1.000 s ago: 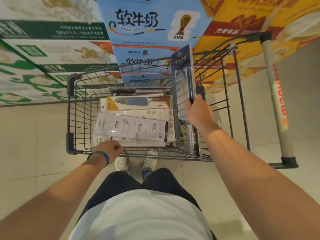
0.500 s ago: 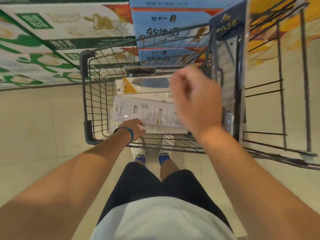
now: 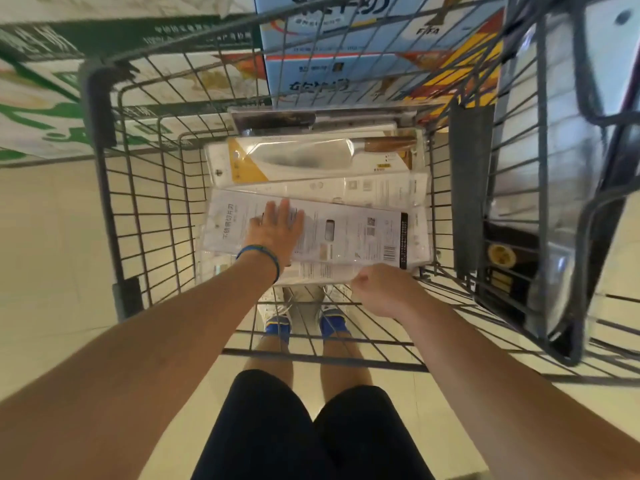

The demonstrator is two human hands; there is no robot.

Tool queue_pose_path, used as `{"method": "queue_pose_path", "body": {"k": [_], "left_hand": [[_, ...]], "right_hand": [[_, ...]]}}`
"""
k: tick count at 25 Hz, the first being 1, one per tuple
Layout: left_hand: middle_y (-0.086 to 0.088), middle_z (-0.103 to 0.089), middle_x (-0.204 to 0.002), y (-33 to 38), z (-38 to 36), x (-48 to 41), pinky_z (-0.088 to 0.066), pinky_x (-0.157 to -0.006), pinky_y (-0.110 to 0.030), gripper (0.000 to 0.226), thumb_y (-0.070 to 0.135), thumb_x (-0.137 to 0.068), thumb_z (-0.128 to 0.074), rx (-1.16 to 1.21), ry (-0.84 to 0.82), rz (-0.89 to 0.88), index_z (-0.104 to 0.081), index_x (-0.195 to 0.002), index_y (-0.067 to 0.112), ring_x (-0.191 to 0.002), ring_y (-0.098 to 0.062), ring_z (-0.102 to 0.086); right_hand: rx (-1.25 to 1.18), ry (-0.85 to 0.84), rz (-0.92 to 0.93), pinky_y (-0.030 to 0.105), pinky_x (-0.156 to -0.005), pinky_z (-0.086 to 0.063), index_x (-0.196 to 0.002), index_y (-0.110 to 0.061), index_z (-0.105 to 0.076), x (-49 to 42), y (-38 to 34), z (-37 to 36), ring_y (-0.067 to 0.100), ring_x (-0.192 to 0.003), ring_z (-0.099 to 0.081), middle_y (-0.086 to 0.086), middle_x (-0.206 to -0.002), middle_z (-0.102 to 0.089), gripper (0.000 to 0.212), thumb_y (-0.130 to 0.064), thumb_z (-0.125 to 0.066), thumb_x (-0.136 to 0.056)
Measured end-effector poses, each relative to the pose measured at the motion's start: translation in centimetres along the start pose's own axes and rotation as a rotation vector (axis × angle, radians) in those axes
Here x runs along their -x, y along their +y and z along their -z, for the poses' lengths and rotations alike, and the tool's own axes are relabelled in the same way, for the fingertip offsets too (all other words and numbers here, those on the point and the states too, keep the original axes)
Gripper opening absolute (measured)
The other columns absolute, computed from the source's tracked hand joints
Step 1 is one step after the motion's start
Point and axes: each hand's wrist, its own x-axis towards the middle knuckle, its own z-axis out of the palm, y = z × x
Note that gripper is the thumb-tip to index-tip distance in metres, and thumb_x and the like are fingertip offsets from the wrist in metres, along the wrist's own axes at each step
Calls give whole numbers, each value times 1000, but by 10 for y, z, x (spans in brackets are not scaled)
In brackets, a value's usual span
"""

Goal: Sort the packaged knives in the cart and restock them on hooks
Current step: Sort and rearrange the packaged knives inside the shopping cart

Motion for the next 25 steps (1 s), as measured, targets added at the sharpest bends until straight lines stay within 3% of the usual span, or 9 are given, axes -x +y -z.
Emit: {"method": "queue_pose_path", "body": {"k": [3, 6, 8, 9, 10, 12, 16, 19, 25], "left_hand": [[-6, -35, -146, -15, 26, 3, -45, -91, -45, 66, 44, -88, -59, 56, 0, -170, -28, -144, 29, -124, -29, -45], [13, -64, -91, -48, 67, 9, -41, -68, -26, 39, 66, -88, -50, 403, 6, -229, -65, -110, 38, -79, -12, -56], [15, -58, -61, -73, 90, 9, -39, -55, -23, 42, 73, -80, -56, 607, 30, -189, -74, -83, 35, -58, -3, -52], [14, -53, -53, -84, 98, 11, -38, -52, -23, 44, 74, -77, -59, 732, 26, -165, -73, -73, 33, -50, -2, -48], [13, -50, -51, -93, 101, 13, -38, -51, -22, 46, 75, -73, -63, 865, 18, -131, -72, -68, 31, -47, -3, -46], [16, -55, -53, -107, 100, 22, -41, -50, -16, 47, 78, -64, -67, 1071, 3, -51, -76, -74, 33, -48, 0, -50], [13, -47, -38, -102, 82, 31, -36, -36, -13, 59, 82, -59, -66, 1319, -2, -20, -77, -77, 26, -31, -3, -40], [7, -48, -43, -88, 68, 29, -37, -40, -16, 78, 78, -63, -63, 1198, 18, -19, -70, -88, 4, -34, -6, -40], [8, -51, -41, -89, 78, 26, -41, -47, -25, 57, 80, -66, -55, 928, 25, -38, -72, -76, 26, -39, -3, -51]], "right_hand": [[-36, 20, 31, 25, -52, -34, -92, -20, -59, -5, -9, 2, 8, -68, -56, -4, -82, -60, 24, -31, -40, -102], [35, -49, 21, 29, -51, -30, -71, -18, -45, -11, -18, 6, 14, -64, -49, 3, -79, -52, 32, -29, -39, -100], [-40, -97, -18, 29, -55, -34, -89, -11, -58, -13, -19, 8, 16, -77, -53, 6, -95, -58, 35, -41, -44, -100], [-228, -100, -61, 28, -62, -42, -117, -9, -60, -12, -20, 10, 16, -91, -57, 7, -115, -61, 51, -54, -50, -96], [-510, -93, -115, 29, -73, -50, -141, -13, -50, -8, -23, 13, 16, -105, -58, 3, -132, -58, 74, -66, -59, -89], [-1075, -97, -96, 37, -92, -55, -151, -19, -41, -8, -23, 19, 18, -118, -59, 0, -137, -59, 93, -65, -75, -77], [-1687, -177, 157, 35, -77, -61, -110, -18, -69, -11, -34, 30, 18, -94, -72, 2, -102, -74, 35, -39, -76, -83], [-1728, -39, 56, 29, -68, -61, -107, -14, -66, -13, -45, 22, 17, -79, -72, 2, -90, -75, 19, -25, -72, -93], [-1551, -44, -106, 29, -63, -60, -95, -16, -68, -24, -42, 7, 16, -73, -76, 2, -84, -78, 26, -42, -70, -93]]}}
